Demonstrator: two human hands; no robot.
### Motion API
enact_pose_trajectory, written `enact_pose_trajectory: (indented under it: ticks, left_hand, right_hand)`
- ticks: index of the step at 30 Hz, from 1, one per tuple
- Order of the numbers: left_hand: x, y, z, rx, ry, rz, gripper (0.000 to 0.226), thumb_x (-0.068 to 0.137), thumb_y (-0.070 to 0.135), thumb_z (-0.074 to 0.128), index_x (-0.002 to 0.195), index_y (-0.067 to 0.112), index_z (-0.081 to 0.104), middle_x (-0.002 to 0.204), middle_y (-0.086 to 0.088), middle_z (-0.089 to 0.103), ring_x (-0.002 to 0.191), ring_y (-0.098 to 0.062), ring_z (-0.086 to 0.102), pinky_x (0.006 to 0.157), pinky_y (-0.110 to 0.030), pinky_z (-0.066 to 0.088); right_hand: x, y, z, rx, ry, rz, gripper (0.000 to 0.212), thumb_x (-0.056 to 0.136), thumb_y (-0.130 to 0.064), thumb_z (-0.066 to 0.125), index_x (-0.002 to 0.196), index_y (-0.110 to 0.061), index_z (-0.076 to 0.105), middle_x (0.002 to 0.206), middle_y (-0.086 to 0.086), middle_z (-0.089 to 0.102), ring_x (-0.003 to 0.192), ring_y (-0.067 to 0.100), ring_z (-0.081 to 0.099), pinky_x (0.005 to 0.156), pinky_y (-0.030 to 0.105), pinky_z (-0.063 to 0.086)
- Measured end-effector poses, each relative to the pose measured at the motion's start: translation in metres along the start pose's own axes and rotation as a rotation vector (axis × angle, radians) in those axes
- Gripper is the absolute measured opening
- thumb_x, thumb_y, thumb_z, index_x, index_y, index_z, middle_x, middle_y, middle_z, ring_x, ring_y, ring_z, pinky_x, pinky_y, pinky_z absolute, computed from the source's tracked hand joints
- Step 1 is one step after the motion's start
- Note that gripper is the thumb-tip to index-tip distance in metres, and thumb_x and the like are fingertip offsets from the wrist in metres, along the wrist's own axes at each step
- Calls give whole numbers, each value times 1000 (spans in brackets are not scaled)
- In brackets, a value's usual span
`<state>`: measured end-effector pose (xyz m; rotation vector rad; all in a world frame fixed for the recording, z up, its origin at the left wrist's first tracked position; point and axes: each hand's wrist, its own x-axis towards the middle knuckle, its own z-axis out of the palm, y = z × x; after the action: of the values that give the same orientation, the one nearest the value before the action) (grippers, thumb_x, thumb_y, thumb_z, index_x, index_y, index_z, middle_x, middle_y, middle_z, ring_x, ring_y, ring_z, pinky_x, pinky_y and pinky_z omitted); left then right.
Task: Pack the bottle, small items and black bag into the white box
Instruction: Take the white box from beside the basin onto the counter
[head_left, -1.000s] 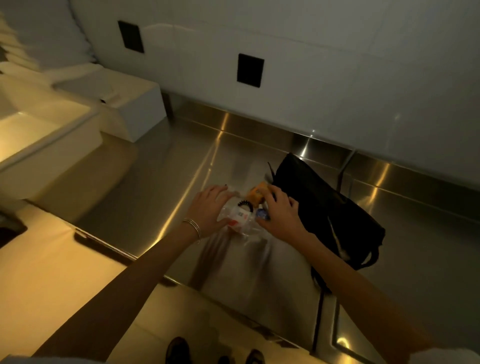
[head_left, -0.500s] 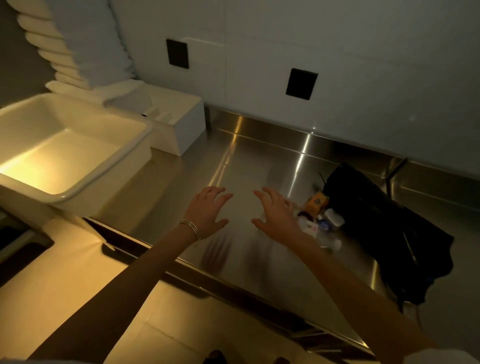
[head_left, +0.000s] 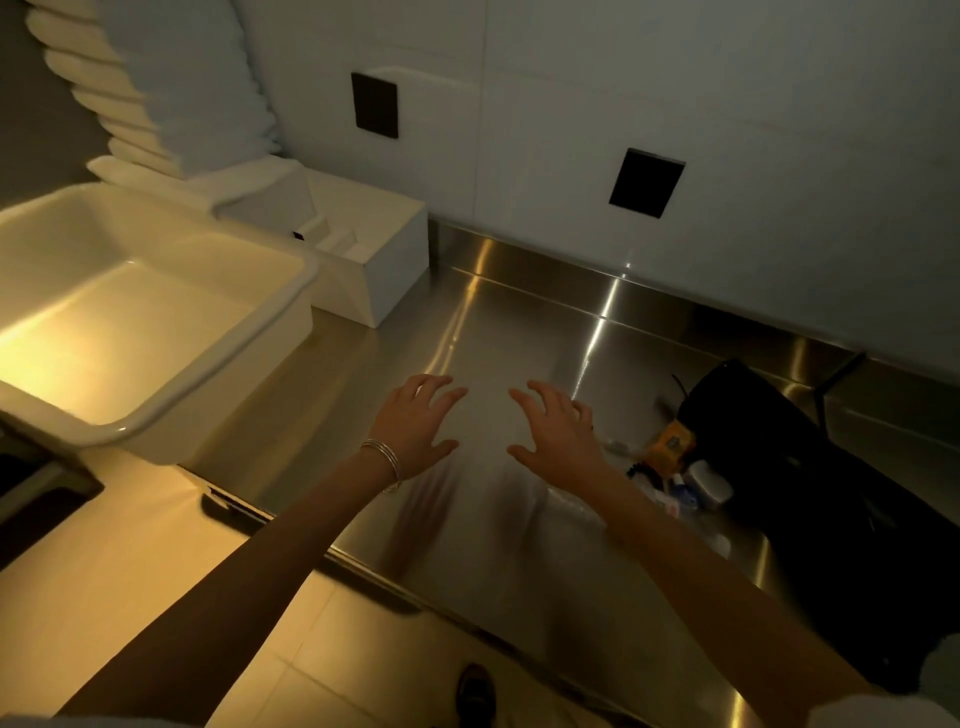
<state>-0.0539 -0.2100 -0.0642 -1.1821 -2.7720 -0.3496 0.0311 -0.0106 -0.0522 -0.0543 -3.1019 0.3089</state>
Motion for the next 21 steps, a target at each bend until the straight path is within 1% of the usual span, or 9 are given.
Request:
enact_pose_trajectory:
  ticks: [3, 6, 12, 14, 17, 21]
  left_hand:
    - [22, -12, -2, 10, 0, -1, 71, 64, 32, 77, 127, 15, 48, 127, -16, 52, 113, -37, 49, 89, -47, 45]
    - [40, -21, -5, -6, 4, -40, 71, 66, 29, 76, 128, 12, 47, 130, -17, 50, 118, -37, 46, 94, -46, 40]
    - [65, -52, -5, 25, -28, -100, 72, 69, 31, 73, 132, 14, 43, 136, -17, 43, 122, -37, 40, 98, -47, 35]
    - [76, -67, -8, 51, -44, -124, 71, 71, 32, 72, 133, 15, 41, 137, -15, 41, 124, -35, 37, 101, -46, 35]
    - [94, -93, -12, 71, -28, -140, 69, 72, 31, 72, 132, 12, 42, 137, -20, 40, 124, -38, 35, 101, -46, 35]
    - [120, -128, -22, 97, -44, -196, 69, 79, 30, 66, 137, 11, 33, 147, -19, 24, 133, -36, 23, 109, -44, 23]
  right_hand:
    - [26, 7, -2, -7, -10, -31, 72, 83, -43, 59, 142, -26, 20, 151, 5, 19, 138, 23, 19, 110, 48, 16]
    - [50, 11, -3, -6, -32, -67, 72, 83, -43, 58, 142, -27, 20, 151, 5, 19, 138, 23, 19, 110, 48, 15]
    - [92, 6, -1, -16, -35, -127, 73, 82, -43, 59, 143, -27, 20, 150, 6, 22, 137, 24, 20, 111, 47, 18]
    - [105, 2, 2, -7, -35, -126, 74, 82, -42, 60, 142, -27, 21, 150, 6, 22, 137, 24, 21, 110, 46, 18]
    - [123, -5, 5, 6, -30, -103, 73, 82, -41, 61, 142, -26, 22, 150, 6, 22, 137, 24, 21, 110, 46, 18]
    - [144, -16, 6, 34, -17, -30, 71, 82, -38, 62, 141, -26, 24, 150, 4, 21, 137, 24, 21, 109, 45, 18]
